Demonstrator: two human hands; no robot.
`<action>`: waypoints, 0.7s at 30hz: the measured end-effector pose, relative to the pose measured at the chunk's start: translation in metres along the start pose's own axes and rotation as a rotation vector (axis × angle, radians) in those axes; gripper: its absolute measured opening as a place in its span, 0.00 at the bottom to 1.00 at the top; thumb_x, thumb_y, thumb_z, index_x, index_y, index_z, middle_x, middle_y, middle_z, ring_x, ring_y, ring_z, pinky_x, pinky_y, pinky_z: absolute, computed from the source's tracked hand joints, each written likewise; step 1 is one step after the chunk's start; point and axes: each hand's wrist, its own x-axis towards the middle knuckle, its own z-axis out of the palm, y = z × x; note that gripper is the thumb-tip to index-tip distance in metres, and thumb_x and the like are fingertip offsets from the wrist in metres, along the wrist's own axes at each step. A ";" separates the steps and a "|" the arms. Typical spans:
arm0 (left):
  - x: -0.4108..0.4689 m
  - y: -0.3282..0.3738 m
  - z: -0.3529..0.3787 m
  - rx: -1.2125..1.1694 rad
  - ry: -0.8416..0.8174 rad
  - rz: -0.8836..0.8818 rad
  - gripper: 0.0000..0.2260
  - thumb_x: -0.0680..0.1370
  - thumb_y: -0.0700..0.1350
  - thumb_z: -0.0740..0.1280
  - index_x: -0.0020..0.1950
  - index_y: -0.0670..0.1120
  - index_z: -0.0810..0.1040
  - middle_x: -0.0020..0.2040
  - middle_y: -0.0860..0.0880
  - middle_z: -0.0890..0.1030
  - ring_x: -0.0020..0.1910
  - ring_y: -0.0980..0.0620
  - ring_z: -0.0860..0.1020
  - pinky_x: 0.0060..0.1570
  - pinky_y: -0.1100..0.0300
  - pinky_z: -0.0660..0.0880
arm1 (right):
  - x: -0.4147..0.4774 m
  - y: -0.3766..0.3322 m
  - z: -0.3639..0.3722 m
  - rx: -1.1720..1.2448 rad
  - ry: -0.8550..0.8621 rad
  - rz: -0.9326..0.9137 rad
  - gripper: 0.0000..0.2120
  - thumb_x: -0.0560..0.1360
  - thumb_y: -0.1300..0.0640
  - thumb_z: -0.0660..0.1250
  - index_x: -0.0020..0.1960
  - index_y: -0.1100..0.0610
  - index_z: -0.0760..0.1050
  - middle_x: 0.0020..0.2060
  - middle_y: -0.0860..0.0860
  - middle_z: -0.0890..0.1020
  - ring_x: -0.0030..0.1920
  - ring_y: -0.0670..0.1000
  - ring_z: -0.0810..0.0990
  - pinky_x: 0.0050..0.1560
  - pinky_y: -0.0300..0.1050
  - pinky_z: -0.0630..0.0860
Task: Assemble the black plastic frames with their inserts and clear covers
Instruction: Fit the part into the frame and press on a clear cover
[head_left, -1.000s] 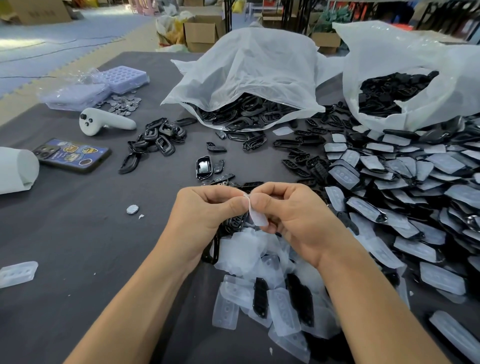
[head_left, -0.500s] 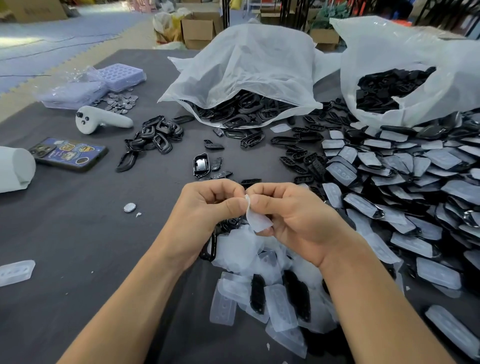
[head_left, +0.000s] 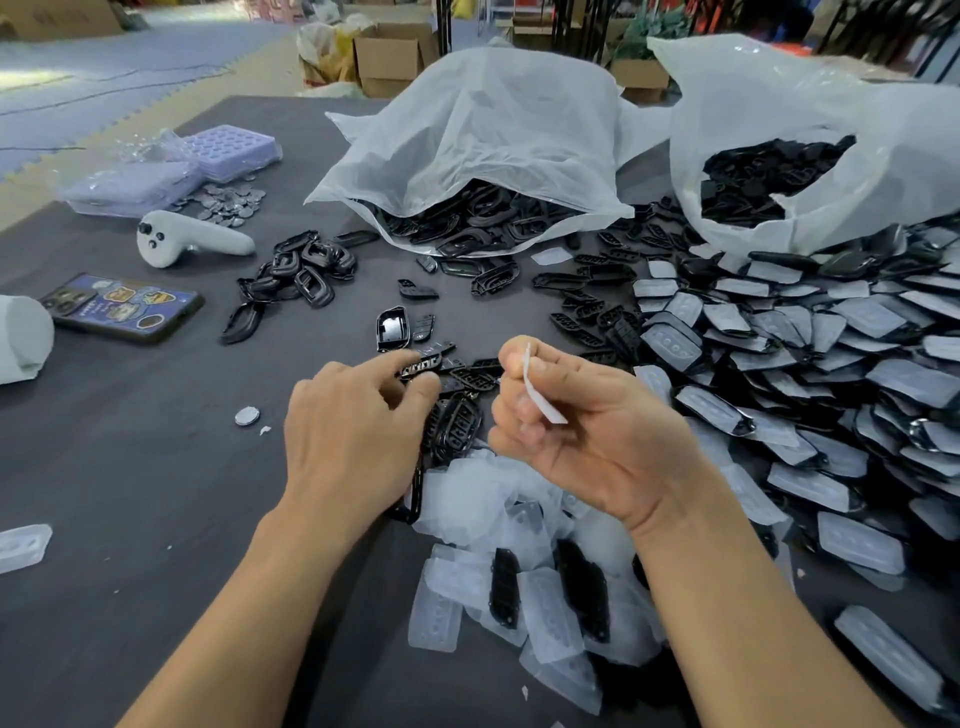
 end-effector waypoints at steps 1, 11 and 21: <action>-0.001 0.002 0.000 0.024 -0.007 0.024 0.15 0.77 0.62 0.64 0.54 0.60 0.86 0.35 0.63 0.78 0.46 0.51 0.71 0.49 0.54 0.65 | 0.001 0.001 0.001 0.013 -0.014 0.004 0.04 0.78 0.62 0.61 0.48 0.60 0.74 0.30 0.53 0.75 0.30 0.48 0.72 0.36 0.40 0.70; -0.003 0.010 0.006 0.043 -0.203 -0.117 0.05 0.70 0.58 0.77 0.41 0.62 0.83 0.33 0.62 0.80 0.36 0.64 0.77 0.36 0.61 0.67 | 0.005 0.005 0.005 -0.087 0.149 0.007 0.06 0.78 0.64 0.61 0.45 0.60 0.76 0.30 0.54 0.72 0.33 0.50 0.69 0.38 0.41 0.67; -0.009 0.018 0.005 -0.757 0.036 -0.211 0.10 0.73 0.44 0.79 0.43 0.61 0.86 0.35 0.54 0.86 0.29 0.56 0.83 0.33 0.67 0.77 | 0.014 0.016 0.010 -0.578 0.645 -0.291 0.12 0.79 0.67 0.68 0.39 0.56 0.82 0.26 0.53 0.76 0.24 0.47 0.71 0.25 0.38 0.68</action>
